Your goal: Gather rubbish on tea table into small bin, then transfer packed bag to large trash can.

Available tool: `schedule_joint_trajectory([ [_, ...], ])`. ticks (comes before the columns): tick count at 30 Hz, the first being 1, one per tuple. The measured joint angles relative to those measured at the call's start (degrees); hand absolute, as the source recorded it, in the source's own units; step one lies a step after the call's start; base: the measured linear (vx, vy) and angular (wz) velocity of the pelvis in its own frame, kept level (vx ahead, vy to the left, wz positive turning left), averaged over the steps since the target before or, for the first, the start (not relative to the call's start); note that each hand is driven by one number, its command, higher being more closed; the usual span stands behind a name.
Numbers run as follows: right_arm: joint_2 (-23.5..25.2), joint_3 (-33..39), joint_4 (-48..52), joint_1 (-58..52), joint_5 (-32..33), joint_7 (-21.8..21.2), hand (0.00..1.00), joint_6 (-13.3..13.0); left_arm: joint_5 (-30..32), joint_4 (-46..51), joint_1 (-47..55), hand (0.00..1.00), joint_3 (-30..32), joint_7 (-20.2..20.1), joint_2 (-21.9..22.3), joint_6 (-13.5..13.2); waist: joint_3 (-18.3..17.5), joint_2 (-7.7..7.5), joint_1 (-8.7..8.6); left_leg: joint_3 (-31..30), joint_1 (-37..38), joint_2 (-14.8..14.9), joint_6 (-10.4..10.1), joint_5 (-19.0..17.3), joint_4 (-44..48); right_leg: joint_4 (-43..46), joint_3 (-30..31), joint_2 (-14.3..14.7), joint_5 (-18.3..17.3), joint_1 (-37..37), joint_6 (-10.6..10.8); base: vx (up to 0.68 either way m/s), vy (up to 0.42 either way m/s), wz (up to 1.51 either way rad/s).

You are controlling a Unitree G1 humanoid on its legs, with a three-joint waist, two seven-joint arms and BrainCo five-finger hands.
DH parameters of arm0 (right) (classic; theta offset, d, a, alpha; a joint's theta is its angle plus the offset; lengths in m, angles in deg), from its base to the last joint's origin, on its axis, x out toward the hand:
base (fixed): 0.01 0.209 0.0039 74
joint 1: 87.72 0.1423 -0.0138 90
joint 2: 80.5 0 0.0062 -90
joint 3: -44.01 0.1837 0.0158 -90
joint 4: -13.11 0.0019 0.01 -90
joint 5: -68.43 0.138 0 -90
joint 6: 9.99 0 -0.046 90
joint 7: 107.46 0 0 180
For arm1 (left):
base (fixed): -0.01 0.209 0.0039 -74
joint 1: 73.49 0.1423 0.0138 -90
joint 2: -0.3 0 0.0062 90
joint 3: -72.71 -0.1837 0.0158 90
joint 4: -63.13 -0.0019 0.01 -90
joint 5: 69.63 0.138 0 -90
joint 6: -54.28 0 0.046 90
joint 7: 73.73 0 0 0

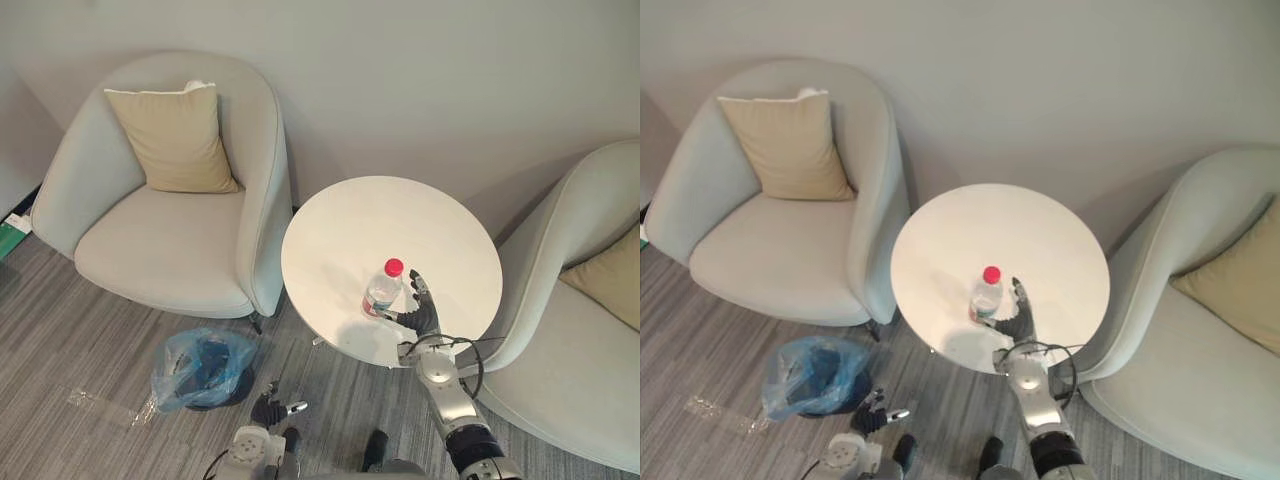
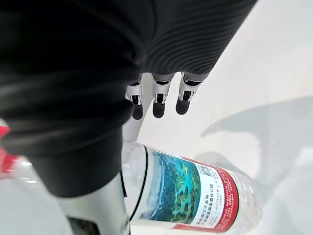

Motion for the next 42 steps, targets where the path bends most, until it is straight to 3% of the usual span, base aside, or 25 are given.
schedule_joint_trajectory([
  [5,-0.05,1.43,-0.07,5.48,0.63,1.52,0.00,0.28,-1.50,2.98,-0.07,0.00,-1.06,0.05,0.29,-0.18,2.96,1.81,0.24,0.05,-1.54,-0.76,0.27,0.22,0.80,2.91,0.00,-1.22,-1.04,-2.24,0.28,-0.02,0.033,0.03],
  [9,0.07,1.40,-0.99,9.04,2.16,2.24,0.00,0.37,-2.09,4.31,-0.67,0.00,-1.09,0.14,0.00,-0.24,5.81,1.83,0.95,0.09,-3.02,-0.69,0.26,0.74,0.82,4.87,0.18,-1.50,-1.42,-4.55,0.10,-0.06,0.012,0.01],
  [10,0.14,1.34,-2.19,9.69,2.24,2.29,1.00,0.42,-2.11,4.39,-0.76,0.00,-1.10,0.17,0.04,-0.26,5.83,1.83,1.28,0.15,-3.40,-0.67,0.25,0.76,0.84,5.35,0.32,-1.56,-1.56,-5.15,0.06,-0.05,0.004,-0.03],
  [28,0.20,-1.93,-3.50,12.11,6.23,0.57,1.00,0.85,-3.21,4.88,-1.81,0.00,-2.09,1.18,0.22,-0.85,6.97,2.17,1.79,-1.32,-5.67,-0.75,-0.16,1.30,0.84,5.20,-1.12,-1.66,-1.54,-6.65,0.03,0.01,-0.005,0.04],
  [34,0.07,-3.24,8.53,4.06,6.03,-0.05,1.00,0.60,-3.03,4.65,-1.74,0.00,-2.10,1.10,0.23,-0.82,7.01,2.05,1.72,0.39,-3.82,-0.49,-0.11,1.24,0.39,5.05,0.76,-1.47,-1.45,-5.74,0.01,-0.01,0.001,-0.12],
  [42,0.02,-8.17,21.58,-4.85,3.81,-3.65,1.00,-1.58,-0.22,1.64,-2.45,0.00,-2.44,0.92,0.04,-0.65,6.18,0.79,-0.39,4.30,-2.33,0.17,0.15,1.00,-0.25,1.53,4.37,-0.27,1.00,-4.97,-0.08,-0.01,0.000,-0.25],
])
